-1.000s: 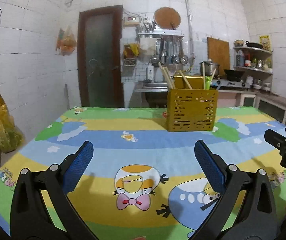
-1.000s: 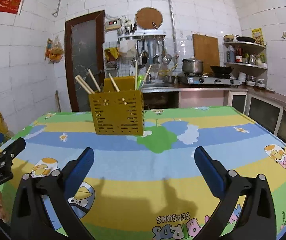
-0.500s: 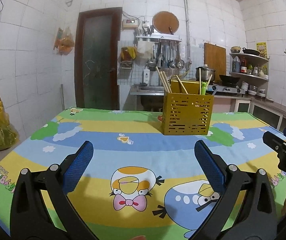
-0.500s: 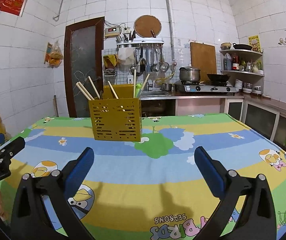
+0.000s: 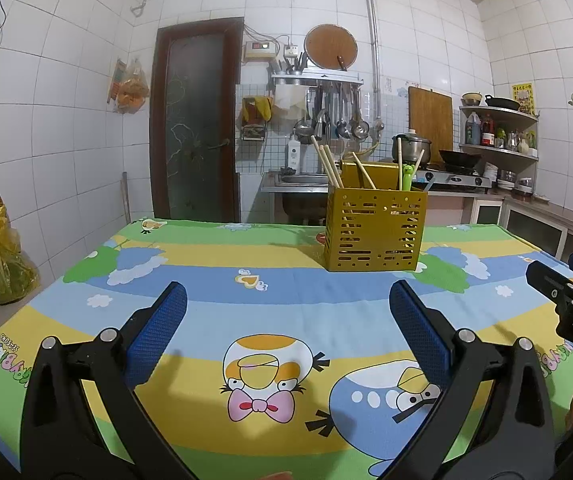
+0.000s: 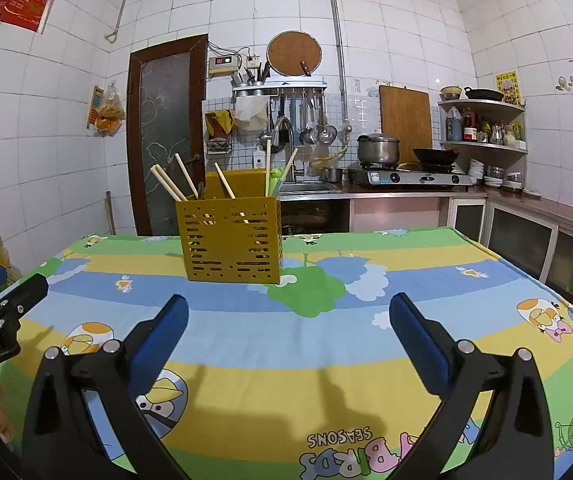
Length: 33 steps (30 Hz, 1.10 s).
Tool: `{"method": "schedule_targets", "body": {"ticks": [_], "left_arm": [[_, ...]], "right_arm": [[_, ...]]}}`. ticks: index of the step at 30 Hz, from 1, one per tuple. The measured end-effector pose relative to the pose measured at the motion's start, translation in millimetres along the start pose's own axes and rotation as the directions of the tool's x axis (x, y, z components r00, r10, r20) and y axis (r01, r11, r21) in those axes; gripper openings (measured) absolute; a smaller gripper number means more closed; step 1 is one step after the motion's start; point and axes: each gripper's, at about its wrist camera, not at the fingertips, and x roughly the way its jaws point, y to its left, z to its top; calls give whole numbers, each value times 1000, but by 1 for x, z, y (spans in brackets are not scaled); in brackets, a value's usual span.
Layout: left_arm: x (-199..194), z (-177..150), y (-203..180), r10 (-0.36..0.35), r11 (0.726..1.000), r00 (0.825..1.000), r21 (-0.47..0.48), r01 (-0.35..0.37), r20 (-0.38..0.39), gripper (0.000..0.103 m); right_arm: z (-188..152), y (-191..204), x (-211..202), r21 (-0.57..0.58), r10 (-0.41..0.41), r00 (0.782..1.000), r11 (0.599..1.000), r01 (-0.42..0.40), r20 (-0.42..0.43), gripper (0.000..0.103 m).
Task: Organize utensils
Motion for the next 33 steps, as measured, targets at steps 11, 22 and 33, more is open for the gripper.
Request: {"method": "schedule_targets", "body": {"ticks": [11, 22, 33], "left_arm": [[1, 0, 1, 6, 1000, 1000, 1, -6, -7, 98], [1, 0, 1, 6, 1000, 1000, 1, -6, -6, 98], [1, 0, 1, 7, 1000, 1000, 2, -7, -4, 98]], "right_arm": [[0, -1, -1, 0, -1, 1000, 1000, 1, 1, 98], [2, -2, -2, -1, -3, 1000, 1000, 3, 3, 98], [2, -3, -3, 0, -4, 1000, 1000, 4, 3, 98]]}}
